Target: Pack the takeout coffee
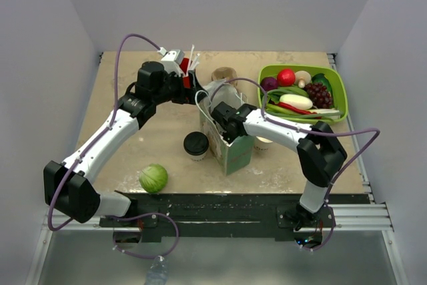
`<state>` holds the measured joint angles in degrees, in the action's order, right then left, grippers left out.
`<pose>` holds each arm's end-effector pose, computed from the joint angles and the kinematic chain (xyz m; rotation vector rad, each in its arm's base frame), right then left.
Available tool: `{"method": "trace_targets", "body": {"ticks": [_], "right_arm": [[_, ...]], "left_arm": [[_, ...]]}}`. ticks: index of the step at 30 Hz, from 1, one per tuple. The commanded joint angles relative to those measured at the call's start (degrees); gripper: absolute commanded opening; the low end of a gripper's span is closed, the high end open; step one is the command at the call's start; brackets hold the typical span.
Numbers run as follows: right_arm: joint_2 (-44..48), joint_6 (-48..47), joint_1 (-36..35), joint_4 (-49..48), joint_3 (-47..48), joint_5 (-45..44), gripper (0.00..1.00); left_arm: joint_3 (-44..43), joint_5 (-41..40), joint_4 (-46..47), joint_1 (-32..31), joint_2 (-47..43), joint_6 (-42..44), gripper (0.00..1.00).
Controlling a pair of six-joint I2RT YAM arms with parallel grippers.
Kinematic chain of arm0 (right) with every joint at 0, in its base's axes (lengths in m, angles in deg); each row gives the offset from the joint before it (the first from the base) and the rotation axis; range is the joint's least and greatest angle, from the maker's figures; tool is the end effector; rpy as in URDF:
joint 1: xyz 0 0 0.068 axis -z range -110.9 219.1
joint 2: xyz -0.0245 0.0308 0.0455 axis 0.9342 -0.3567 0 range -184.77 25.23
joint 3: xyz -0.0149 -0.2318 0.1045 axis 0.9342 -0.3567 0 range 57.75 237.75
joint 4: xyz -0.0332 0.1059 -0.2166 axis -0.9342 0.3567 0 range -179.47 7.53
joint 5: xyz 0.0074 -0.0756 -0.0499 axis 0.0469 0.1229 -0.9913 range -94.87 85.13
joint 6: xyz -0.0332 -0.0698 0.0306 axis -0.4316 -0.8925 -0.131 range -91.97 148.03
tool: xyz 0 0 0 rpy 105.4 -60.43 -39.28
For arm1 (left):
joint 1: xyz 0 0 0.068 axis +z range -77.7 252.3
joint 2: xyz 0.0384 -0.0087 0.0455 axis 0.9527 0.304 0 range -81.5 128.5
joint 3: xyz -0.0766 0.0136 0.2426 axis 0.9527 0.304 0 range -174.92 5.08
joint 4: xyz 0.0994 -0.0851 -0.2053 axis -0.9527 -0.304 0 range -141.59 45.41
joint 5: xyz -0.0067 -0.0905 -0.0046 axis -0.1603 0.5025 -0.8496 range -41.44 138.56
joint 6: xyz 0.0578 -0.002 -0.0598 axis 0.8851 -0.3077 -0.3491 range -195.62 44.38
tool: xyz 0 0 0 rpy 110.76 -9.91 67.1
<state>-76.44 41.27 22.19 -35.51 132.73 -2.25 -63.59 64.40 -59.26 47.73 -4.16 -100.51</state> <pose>0.2176 0.2374 0.1614 -0.8795 2.8866 0.1834 0.2923 -0.1554 0.3211 0.1819 2.0504 -0.8228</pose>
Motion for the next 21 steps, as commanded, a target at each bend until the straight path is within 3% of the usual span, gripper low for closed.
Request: {"method": "trace_targets", "body": {"ticks": [1, 8, 16, 21], "right_arm": [[-0.9, 0.04, -0.11, -1.74, -1.5, -2.52, 0.03], [2.69, 0.83, -0.19, -1.49, 1.12, -6.38, 0.05], [9.64, 1.18, -0.11, 1.59, 11.41, -10.78, 0.29], [12.1, 0.3, -0.11, 1.95, 16.95, -14.3, 0.35]], "left_arm": [[-0.77, -0.45, 0.88, -0.38, -0.17, 0.27, 0.91], [-0.95, -0.19, 0.97, -0.38, -0.52, 0.36, 0.91], [-1.03, -0.45, 1.41, -0.38, -0.61, 0.19, 0.91], [-1.38, -0.81, 1.58, -0.38, -0.7, -0.25, 0.91]]}}
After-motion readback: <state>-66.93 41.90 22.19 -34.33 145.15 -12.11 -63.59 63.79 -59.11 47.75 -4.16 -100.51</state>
